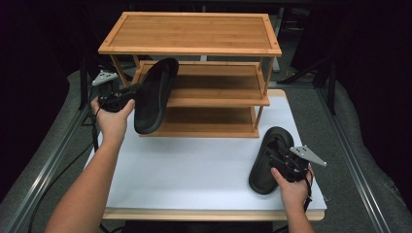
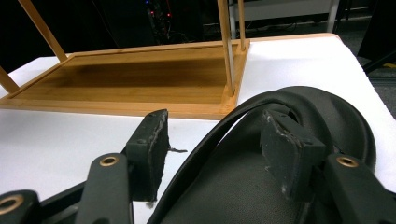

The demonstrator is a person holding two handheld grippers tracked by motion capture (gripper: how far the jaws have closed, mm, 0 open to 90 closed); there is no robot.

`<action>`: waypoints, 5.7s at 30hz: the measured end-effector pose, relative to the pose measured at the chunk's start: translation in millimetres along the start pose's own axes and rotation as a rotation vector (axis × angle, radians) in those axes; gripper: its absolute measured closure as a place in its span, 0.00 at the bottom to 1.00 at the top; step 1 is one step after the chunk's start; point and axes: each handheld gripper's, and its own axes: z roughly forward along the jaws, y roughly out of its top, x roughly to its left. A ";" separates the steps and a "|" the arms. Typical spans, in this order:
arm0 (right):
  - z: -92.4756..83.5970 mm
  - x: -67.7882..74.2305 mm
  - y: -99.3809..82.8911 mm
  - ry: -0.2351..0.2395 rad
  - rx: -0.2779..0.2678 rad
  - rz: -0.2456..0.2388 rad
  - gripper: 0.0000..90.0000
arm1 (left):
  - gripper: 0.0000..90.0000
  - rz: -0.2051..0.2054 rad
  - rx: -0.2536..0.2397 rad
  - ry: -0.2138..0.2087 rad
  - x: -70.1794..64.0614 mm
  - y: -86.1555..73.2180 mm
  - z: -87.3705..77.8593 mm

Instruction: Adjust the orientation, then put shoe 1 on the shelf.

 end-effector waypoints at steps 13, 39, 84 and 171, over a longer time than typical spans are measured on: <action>-0.1 -1.0 0.4 0.008 -0.002 0.007 0.46 | 0.80 -0.052 0.004 -0.006 -3.5 0.6 31.3; 0.0 1.2 0.3 0.010 -0.006 0.002 0.46 | 0.79 0.058 0.006 0.031 -7.3 -12.2 15.4; -12.2 1.3 10.8 -0.106 0.039 -0.020 0.49 | 0.62 -0.051 -0.093 -0.045 6.9 -79.8 -62.6; -35.6 -60.3 -21.5 -0.326 0.187 0.016 0.94 | 0.62 -0.079 -0.026 -0.038 26.4 -135.1 -57.1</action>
